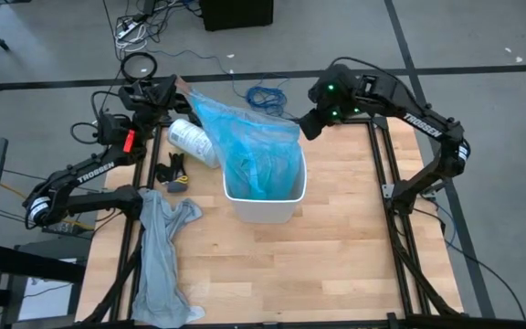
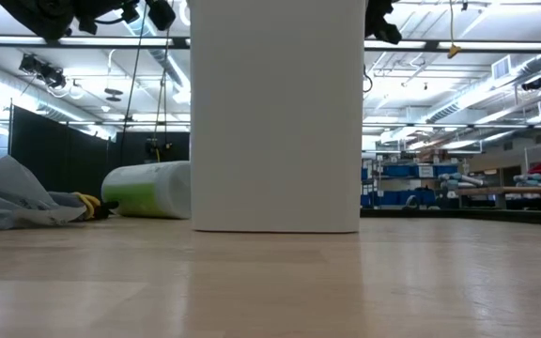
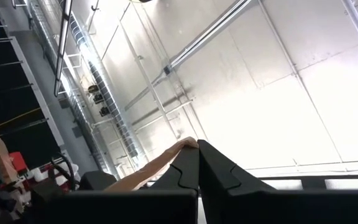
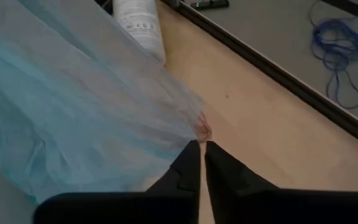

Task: Place trash/remove bag and relplace
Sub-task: Remove the blue trash bag from the trash bin

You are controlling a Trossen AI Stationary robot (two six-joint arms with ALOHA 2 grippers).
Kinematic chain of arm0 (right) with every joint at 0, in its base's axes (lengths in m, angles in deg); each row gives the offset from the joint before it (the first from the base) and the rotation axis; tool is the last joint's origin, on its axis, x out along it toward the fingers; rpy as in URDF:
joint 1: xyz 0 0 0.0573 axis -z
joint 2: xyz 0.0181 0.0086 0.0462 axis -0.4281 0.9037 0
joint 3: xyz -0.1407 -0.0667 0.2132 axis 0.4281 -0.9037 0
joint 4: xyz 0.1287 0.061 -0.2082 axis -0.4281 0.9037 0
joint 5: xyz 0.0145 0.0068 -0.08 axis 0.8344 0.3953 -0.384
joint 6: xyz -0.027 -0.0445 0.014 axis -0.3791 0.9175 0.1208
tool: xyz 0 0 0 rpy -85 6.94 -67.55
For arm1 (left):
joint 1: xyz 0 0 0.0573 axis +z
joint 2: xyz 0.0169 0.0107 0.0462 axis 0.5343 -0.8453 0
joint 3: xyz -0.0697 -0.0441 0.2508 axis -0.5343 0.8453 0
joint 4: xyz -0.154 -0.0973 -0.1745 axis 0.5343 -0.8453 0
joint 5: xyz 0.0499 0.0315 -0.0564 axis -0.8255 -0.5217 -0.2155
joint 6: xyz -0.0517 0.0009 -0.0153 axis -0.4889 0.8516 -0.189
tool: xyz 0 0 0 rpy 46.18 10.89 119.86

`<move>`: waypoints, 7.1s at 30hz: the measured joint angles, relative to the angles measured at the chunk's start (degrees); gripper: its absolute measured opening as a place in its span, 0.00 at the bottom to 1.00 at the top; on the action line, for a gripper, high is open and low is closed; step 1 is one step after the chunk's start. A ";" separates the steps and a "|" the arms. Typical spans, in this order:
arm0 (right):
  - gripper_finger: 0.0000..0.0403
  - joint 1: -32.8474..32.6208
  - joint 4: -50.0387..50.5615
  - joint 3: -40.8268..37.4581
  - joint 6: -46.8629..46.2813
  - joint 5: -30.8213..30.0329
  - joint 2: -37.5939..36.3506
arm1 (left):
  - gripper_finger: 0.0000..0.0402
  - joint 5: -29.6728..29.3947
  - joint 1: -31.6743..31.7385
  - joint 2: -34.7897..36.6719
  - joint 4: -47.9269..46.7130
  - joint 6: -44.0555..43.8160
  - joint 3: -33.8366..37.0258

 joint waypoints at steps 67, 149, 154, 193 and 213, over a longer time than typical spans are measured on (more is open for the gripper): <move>0.00 -1.19 2.27 14.15 12.93 4.98 5.65 | 0.01 0.00 0.00 0.00 0.36 1.46 0.00; 0.00 -2.72 -7.56 17.20 66.27 -7.06 7.13 | 0.01 -0.79 0.00 0.00 -4.00 7.52 0.00; 0.00 -5.77 -7.72 26.09 66.21 -13.23 7.10 | 0.01 -0.53 0.00 0.00 -3.98 7.54 0.00; 0.00 -44.62 -53.58 29.27 82.20 -47.26 5.79 | 0.01 14.80 -7.70 -6.72 -5.08 10.50 -44.08; 0.06 -37.52 -43.56 21.02 53.96 -48.87 5.92 | 0.01 35.87 -19.63 -16.12 -9.28 27.23 -88.04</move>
